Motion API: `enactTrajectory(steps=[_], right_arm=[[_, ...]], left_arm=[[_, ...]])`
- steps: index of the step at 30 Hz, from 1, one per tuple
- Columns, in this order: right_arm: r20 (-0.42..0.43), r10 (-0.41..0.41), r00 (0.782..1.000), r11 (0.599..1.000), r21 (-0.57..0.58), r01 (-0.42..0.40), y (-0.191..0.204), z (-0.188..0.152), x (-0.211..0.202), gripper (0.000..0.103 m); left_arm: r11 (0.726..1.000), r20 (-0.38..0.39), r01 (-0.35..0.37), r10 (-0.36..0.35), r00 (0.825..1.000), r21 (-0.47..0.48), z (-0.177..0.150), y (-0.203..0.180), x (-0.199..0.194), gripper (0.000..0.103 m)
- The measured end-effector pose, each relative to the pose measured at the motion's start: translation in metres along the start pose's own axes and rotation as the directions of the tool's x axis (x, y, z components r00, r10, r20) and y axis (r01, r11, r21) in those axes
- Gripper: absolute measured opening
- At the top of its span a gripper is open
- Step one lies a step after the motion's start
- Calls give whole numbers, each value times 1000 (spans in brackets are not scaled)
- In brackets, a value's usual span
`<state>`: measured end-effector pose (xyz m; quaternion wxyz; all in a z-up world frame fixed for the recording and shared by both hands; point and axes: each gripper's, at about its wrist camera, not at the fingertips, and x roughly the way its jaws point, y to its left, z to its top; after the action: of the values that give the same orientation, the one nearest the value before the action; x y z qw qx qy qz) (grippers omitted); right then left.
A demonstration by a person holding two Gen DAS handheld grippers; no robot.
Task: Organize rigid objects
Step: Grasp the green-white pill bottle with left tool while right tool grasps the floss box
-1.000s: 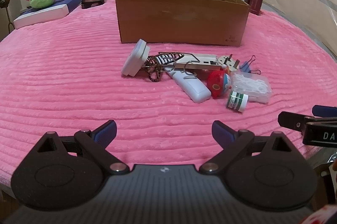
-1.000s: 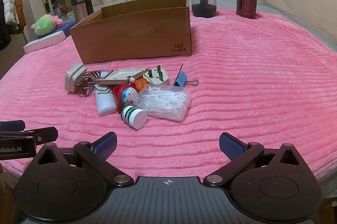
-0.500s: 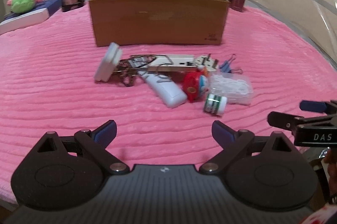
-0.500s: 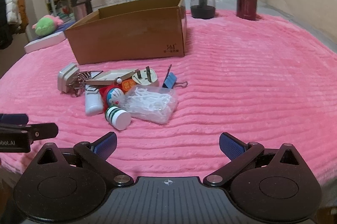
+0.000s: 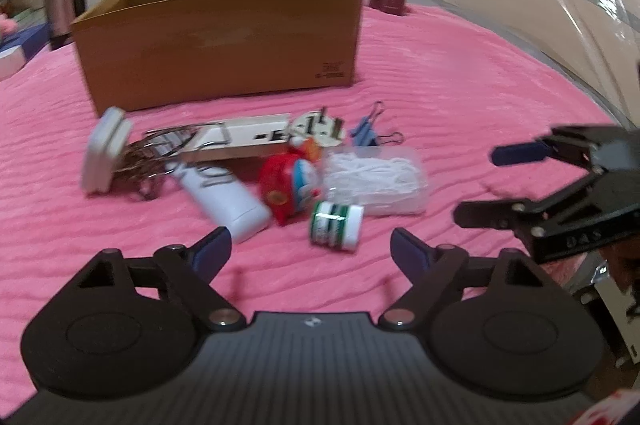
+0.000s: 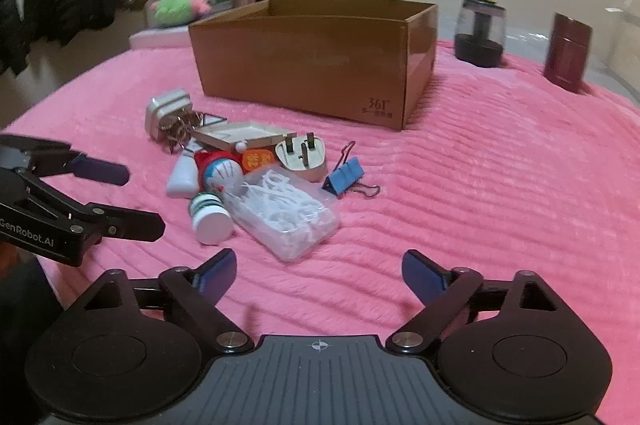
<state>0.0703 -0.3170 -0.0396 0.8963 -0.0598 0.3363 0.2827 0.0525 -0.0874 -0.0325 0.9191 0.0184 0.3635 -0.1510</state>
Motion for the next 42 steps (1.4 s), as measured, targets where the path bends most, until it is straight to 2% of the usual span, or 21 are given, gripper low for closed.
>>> enactTrajectory(steps=[4, 6, 7, 9, 15, 26, 29, 33, 37, 42], right_arm=[[-19, 77, 997, 995, -54, -78, -13, 4, 12, 80], [-34, 120, 992, 989, -82, -122, -19, 7, 18, 78], [-38, 136, 990, 986, -96, -139, -20, 8, 21, 77], [-52, 165, 985, 978, -123, -170, -23, 12, 27, 76], [-84, 234, 968, 950, -192, -247, -27, 22, 44, 73], [-155, 297, 942, 903, -276, -330, -22, 39, 71, 72], [-181, 303, 936, 890, -297, -346, -17, 43, 77, 64], [-208, 298, 932, 882, -314, -352, -11, 44, 86, 59], [-212, 280, 936, 890, -309, -336, -8, 42, 83, 55], [-198, 220, 955, 926, -264, -268, -5, 37, 67, 54]], left_arm=[[998, -9, 35, -34, 999, 48, 2, -7, 15, 71], [997, -15, 46, -45, 999, 70, 2, -9, 22, 63], [996, -18, 50, -49, 999, 73, 2, -8, 25, 60], [996, -29, 52, -50, 998, 73, 2, -7, 31, 47], [995, -35, 80, -78, 996, 67, 1, -5, 37, 30], [993, -33, 95, -93, 995, 71, 2, 0, 30, 27], [993, -29, 96, -94, 995, 71, 1, 2, 26, 27], [993, -29, 96, -95, 995, 64, 0, 6, 23, 27], [994, -28, 94, -93, 995, 57, -2, 9, 19, 27], [995, -19, 92, -91, 996, 48, -2, 12, 13, 27]])
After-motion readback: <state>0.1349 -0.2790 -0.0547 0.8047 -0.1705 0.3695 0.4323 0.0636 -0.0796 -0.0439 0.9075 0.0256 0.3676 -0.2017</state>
